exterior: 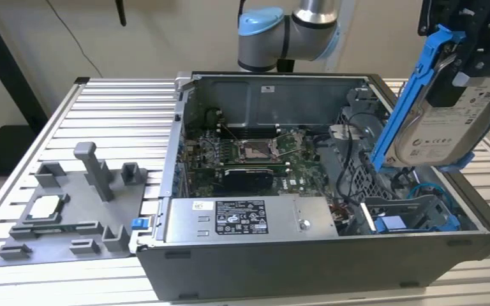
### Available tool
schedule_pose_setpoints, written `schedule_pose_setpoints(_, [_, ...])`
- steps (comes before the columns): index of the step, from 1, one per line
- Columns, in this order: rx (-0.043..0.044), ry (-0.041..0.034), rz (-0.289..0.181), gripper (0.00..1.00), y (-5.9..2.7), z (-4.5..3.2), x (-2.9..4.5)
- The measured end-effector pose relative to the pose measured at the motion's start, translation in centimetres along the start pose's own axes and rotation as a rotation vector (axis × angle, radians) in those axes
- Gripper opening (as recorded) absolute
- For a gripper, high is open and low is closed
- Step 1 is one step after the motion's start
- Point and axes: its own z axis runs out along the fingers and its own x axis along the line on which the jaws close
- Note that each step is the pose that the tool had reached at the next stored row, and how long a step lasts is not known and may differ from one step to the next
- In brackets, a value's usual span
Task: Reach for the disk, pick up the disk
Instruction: 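Pick up the disk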
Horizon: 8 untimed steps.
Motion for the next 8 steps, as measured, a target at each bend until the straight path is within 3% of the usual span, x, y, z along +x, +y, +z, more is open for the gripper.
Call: schedule_pose_setpoints(8, [-0.0001,0.0002,0.0,0.0,-0.89,1.43,0.47])
